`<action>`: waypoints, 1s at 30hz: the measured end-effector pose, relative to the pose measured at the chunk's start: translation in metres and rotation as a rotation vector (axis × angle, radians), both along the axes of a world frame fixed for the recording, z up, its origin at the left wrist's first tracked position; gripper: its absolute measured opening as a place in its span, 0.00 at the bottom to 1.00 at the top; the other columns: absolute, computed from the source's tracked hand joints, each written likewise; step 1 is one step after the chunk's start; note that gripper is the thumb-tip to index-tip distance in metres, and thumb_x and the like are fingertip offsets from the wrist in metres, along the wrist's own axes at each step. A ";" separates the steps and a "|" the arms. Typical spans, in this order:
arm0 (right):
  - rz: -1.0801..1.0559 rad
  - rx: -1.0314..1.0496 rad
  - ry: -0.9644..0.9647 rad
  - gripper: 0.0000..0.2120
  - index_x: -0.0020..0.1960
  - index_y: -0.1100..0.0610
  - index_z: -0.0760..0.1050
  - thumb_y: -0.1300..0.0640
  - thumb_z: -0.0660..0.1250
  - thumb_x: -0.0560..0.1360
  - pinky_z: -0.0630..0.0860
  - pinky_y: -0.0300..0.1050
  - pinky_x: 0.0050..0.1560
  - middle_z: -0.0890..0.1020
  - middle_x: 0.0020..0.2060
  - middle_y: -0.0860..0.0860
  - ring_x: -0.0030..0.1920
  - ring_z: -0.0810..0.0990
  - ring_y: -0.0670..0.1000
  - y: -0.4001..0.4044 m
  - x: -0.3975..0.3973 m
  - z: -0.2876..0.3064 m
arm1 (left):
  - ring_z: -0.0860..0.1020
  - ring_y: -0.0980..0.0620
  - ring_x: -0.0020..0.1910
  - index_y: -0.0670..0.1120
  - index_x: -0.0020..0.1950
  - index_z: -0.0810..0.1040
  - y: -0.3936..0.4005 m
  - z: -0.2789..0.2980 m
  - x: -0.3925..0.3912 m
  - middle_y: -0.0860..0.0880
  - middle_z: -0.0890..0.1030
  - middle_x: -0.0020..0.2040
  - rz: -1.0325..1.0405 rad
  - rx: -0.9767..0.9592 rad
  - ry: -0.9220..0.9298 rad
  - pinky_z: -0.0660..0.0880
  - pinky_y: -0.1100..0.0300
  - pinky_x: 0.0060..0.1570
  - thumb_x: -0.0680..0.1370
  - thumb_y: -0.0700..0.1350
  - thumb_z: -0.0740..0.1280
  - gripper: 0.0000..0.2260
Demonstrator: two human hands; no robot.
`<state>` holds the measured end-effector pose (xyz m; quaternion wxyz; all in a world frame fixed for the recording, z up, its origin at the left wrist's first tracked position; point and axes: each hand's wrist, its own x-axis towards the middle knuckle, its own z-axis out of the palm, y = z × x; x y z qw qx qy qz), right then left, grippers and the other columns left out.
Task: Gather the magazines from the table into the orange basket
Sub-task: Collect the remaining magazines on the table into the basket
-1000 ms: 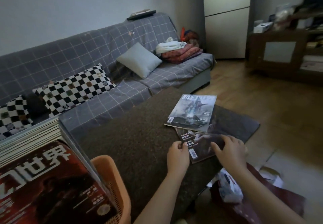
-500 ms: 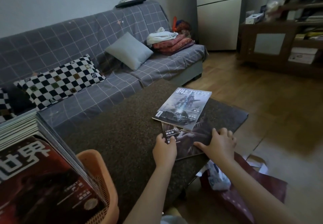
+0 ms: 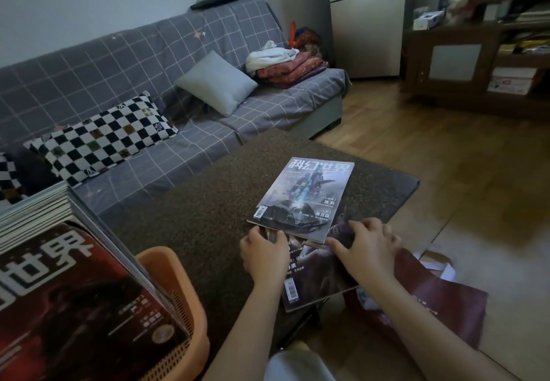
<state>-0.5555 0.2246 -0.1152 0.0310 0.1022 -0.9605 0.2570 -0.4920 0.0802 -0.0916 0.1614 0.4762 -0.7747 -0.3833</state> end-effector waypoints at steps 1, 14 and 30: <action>0.021 -0.005 -0.005 0.28 0.64 0.49 0.72 0.34 0.62 0.70 0.57 0.51 0.62 0.73 0.61 0.50 0.62 0.64 0.54 -0.007 -0.002 0.000 | 0.67 0.44 0.69 0.45 0.71 0.66 -0.008 0.001 -0.009 0.43 0.67 0.71 0.009 -0.025 -0.001 0.65 0.45 0.69 0.78 0.51 0.65 0.24; -0.069 -0.130 -0.067 0.27 0.66 0.52 0.71 0.39 0.63 0.73 0.60 0.52 0.63 0.72 0.58 0.54 0.61 0.68 0.56 -0.033 -0.024 -0.010 | 0.72 0.45 0.64 0.45 0.69 0.71 -0.036 -0.014 -0.047 0.44 0.73 0.66 0.002 -0.198 -0.069 0.68 0.48 0.66 0.76 0.54 0.67 0.24; -0.087 -0.398 -0.420 0.20 0.55 0.54 0.78 0.43 0.72 0.68 0.72 0.58 0.58 0.81 0.50 0.52 0.51 0.78 0.55 0.041 0.022 0.008 | 0.75 0.53 0.50 0.55 0.61 0.67 0.009 0.026 0.055 0.54 0.72 0.56 -0.227 0.326 0.280 0.75 0.62 0.35 0.78 0.42 0.67 0.16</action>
